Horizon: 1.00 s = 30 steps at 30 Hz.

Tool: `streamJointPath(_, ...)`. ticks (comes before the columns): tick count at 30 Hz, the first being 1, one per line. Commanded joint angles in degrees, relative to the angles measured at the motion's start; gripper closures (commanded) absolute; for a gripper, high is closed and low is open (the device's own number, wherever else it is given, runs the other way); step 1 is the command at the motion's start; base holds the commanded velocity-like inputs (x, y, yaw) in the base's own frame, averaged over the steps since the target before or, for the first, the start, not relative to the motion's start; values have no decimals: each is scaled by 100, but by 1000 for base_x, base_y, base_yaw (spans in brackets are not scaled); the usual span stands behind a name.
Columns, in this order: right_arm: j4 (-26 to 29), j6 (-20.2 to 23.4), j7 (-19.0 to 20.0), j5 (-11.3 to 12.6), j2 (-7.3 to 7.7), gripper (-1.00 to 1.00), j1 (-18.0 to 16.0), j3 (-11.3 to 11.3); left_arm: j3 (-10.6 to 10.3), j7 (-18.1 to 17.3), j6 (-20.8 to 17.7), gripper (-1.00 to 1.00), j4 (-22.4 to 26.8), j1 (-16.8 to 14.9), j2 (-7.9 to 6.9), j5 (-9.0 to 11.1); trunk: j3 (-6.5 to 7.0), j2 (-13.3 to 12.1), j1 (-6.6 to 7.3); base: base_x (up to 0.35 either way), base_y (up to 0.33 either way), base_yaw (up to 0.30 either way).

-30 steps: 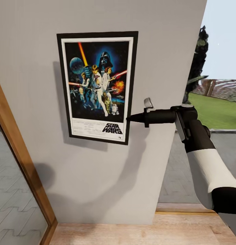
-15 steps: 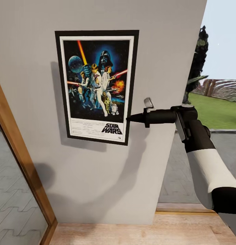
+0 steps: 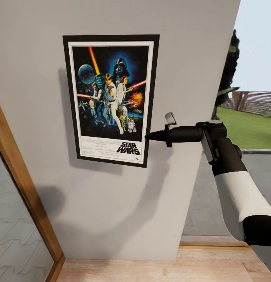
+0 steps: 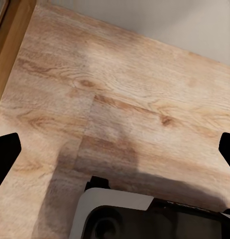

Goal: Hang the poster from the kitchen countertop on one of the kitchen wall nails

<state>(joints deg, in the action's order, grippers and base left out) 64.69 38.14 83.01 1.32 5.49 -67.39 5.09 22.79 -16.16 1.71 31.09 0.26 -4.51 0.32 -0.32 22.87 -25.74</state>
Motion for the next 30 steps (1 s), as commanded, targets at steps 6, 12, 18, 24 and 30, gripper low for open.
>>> streamJointPath(6, 6, 80, 20, 18, 4, 100, -4, 4, 24, -36, 5, -100, 3, 0, 3, 3, -3, 5, -5, 89, 0, 0)
streamJointPath(12, 1, 80, 14, 18, 4, 100, -2, 9, 24, -36, 5, -100, 3, 0, 3, 4, -3, 5, -5, 131, 0, 0)
streamJointPath(18, 7, 80, 13, 18, 4, 100, -2, 9, 24, -36, 5, -100, 3, 0, 3, 4, -3, 5, -5, 29, 0, 0)
streamJointPath(24, 8, 80, 13, 18, 4, 100, -2, 9, 24, -36, 5, -100, 3, 0, 3, 7, -3, 5, -5, 151, 0, 0)
streamJointPath(30, 6, 80, 13, 18, 4, 100, -2, 9, 24, -36, 5, -100, 3, 0, 3, 7, -3, 5, -5, 111, 0, 0)
